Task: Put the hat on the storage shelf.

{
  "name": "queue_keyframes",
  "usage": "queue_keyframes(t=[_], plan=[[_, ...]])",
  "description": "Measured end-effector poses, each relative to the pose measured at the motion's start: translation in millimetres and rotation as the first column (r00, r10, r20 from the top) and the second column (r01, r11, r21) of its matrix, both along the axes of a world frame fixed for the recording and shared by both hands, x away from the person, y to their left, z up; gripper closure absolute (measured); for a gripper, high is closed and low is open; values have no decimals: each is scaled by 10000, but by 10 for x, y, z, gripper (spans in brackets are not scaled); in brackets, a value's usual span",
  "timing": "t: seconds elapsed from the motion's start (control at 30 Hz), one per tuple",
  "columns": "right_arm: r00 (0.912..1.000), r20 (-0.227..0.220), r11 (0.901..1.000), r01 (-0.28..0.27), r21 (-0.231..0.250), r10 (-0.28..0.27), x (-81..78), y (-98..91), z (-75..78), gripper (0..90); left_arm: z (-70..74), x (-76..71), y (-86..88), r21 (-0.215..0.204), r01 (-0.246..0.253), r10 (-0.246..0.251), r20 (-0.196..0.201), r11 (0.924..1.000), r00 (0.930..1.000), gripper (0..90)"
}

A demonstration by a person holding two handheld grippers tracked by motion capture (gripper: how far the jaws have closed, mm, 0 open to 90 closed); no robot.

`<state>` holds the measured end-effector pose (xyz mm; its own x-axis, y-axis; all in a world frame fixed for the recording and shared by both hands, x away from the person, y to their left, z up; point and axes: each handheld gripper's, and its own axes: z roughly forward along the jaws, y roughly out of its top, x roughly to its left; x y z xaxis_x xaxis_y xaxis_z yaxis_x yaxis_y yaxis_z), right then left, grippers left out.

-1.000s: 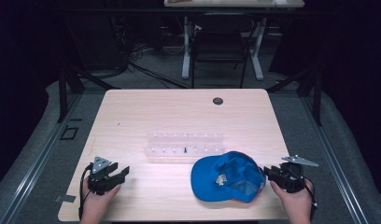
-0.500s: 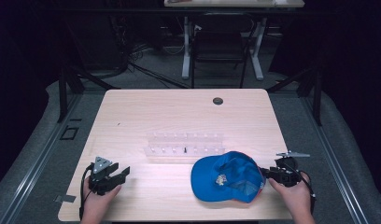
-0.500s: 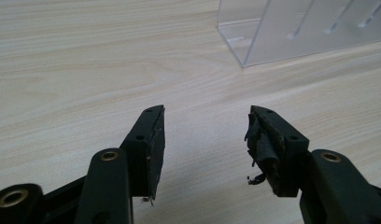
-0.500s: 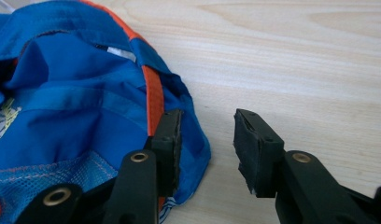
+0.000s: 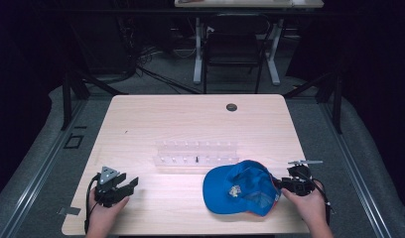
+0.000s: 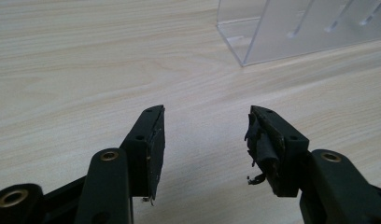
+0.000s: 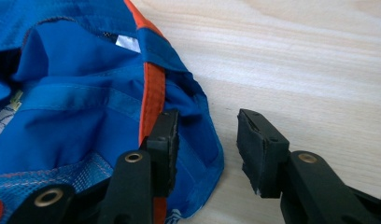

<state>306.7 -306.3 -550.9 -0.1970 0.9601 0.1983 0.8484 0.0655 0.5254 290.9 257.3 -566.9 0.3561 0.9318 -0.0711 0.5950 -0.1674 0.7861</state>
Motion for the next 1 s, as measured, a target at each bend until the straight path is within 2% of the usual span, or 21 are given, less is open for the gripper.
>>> queue_keyframes(t=[0.07, 0.17, 0.37, 0.5, 0.53, 0.77, 1.0], plan=[[10000, -22, 10000, 17, -60, -17, 10, 21, -24, 604, 3, -2, -3, 22, 7, -7, -2, 10000, 10000, 468], [9999, -97, 9999, -127, 92, 128, 26, 44, -44, 655, 3, -2, -2, 1, 14, -14, 11, 10000, 10000, 468], [9994, -254, 9996, -253, -98, 251, 47, 92, -62, 708, 3, -1, 0, -7, 9, -9, 15, 10000, 10000, 468], [9996, -140, 9997, -225, 69, 226, 43, 99, -75, 763, 3, -1, -2, 22, 15, -15, -2, 10000, 10000, 468], [9998, -7, 9998, -184, 108, 184, 30, 107, -87, 808, 2, 0, -1, 5, 26, -26, 6, 10000, 10000, 469], [9994, 172, 9989, -302, 365, 296, -4, 107, -91, 877, 5, -3, -2, 42, 25, -25, 9, 10000, 10000, 469], [9984, 272, 9987, -491, 107, 488, -26, 131, -8, 897, 4, -2, -2, -5, 8, -8, 39, 10000, 10000, 468]])
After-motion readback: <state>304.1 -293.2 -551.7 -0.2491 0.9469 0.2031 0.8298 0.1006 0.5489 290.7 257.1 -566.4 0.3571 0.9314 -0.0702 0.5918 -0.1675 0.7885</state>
